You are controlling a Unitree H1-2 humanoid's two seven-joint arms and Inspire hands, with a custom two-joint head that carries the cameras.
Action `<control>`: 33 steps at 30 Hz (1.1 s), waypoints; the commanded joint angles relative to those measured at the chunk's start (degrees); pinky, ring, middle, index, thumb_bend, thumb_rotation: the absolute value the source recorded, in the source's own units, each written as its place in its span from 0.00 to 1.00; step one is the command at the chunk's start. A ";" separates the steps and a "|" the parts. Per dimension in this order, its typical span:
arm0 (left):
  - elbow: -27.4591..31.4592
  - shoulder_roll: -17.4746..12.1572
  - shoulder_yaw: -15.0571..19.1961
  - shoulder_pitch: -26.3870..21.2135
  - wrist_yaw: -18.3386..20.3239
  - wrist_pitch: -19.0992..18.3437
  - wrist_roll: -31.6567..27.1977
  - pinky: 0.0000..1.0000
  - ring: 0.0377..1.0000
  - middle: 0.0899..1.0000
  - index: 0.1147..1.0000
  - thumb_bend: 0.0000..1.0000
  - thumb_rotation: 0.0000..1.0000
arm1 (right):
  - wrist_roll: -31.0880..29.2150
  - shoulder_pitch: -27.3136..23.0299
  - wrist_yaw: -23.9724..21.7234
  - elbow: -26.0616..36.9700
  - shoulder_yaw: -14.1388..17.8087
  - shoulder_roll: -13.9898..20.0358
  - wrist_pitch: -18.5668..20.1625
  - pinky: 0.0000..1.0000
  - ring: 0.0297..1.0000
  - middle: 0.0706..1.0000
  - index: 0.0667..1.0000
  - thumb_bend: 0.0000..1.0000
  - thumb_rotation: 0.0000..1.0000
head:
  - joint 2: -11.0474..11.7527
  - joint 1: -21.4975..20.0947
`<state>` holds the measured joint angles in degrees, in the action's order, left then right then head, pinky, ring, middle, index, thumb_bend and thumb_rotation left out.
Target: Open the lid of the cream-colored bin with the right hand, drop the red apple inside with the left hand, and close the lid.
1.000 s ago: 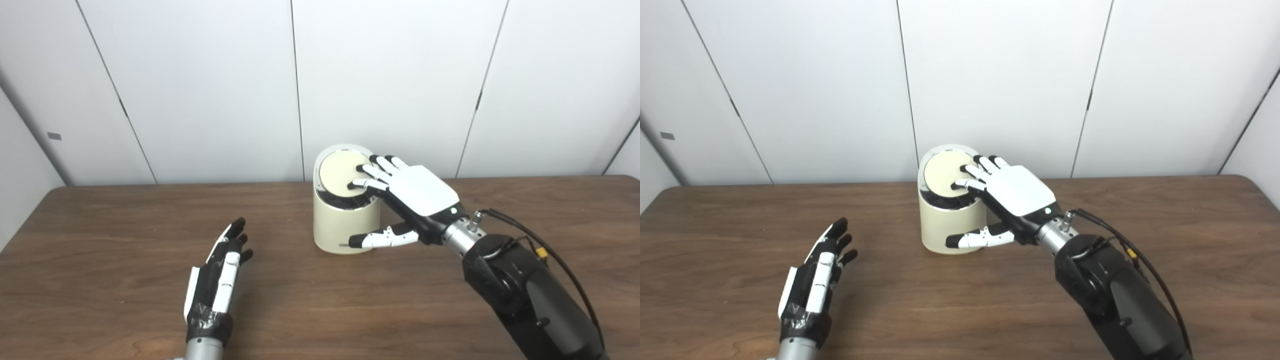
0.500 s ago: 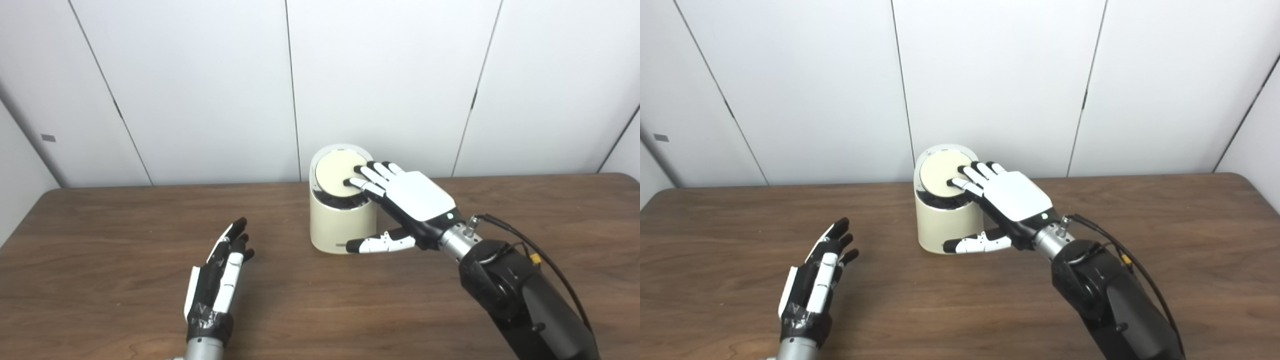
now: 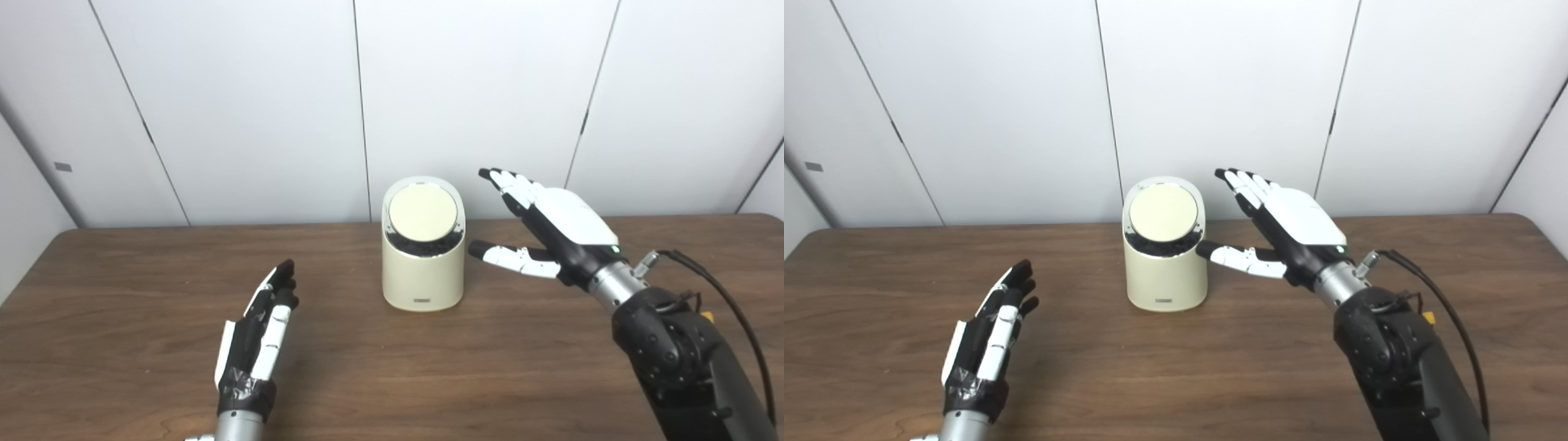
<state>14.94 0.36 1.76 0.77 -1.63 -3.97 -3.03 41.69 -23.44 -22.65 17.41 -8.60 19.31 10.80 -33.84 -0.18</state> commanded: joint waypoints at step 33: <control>-1.00 -4.80 3.99 12.50 2.09 8.53 -0.45 0.99 0.99 1.00 1.00 0.52 0.92 | -39.43 26.86 17.87 -0.85 14.37 -17.61 -4.93 0.96 0.98 0.96 0.93 0.50 1.00 | -3.66 -0.11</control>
<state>13.75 -5.15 5.66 12.10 0.88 1.58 -4.46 2.75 4.28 -5.94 15.07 5.73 1.81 8.59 -37.35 -0.09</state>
